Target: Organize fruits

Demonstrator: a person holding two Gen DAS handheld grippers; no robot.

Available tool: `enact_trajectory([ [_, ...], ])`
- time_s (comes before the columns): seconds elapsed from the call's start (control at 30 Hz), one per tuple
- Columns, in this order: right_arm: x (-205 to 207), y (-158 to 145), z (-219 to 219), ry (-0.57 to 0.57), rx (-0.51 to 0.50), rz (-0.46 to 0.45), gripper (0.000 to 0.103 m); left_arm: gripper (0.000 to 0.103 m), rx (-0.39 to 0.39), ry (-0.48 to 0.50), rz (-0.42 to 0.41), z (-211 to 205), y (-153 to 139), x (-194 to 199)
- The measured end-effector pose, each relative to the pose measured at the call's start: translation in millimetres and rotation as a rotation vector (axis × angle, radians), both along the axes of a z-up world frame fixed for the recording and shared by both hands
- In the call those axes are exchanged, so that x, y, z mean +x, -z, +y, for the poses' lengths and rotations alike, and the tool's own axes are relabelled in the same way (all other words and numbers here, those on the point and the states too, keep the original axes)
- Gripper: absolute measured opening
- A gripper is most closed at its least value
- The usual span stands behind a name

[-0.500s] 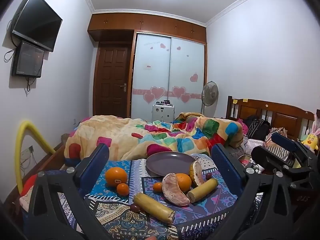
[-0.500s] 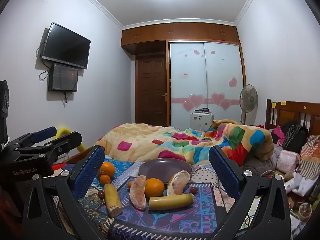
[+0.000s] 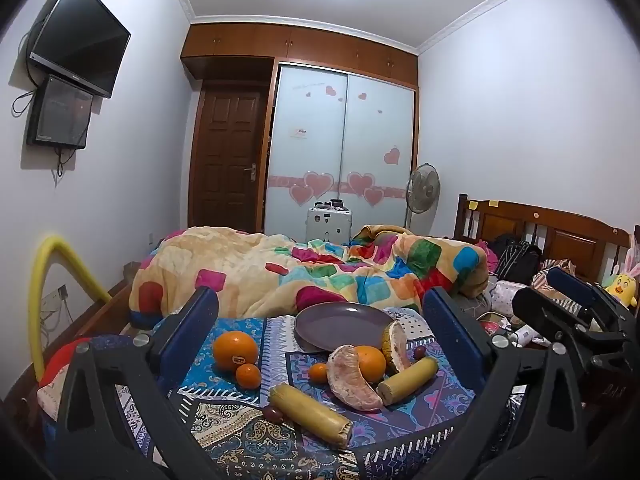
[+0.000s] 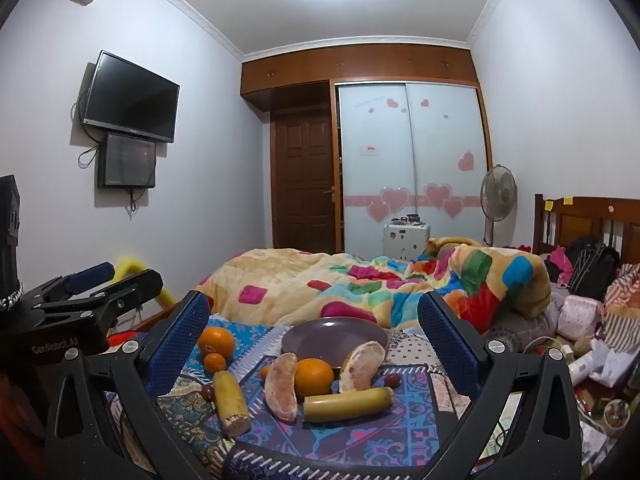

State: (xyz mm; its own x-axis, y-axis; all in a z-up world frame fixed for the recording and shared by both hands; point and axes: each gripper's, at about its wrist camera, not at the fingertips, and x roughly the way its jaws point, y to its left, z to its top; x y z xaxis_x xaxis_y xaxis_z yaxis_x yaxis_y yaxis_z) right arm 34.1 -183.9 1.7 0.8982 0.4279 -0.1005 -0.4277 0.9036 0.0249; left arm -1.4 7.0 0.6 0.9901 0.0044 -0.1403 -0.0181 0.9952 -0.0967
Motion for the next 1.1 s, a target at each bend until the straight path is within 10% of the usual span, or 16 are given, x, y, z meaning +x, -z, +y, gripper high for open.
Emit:
enact_trajectory([
  [1.1,4.4,2.1,-3.4,0.005,0.015,0.031,0.103,0.103,0.010,-0.006,0.000,1.1,5.9,0.9],
])
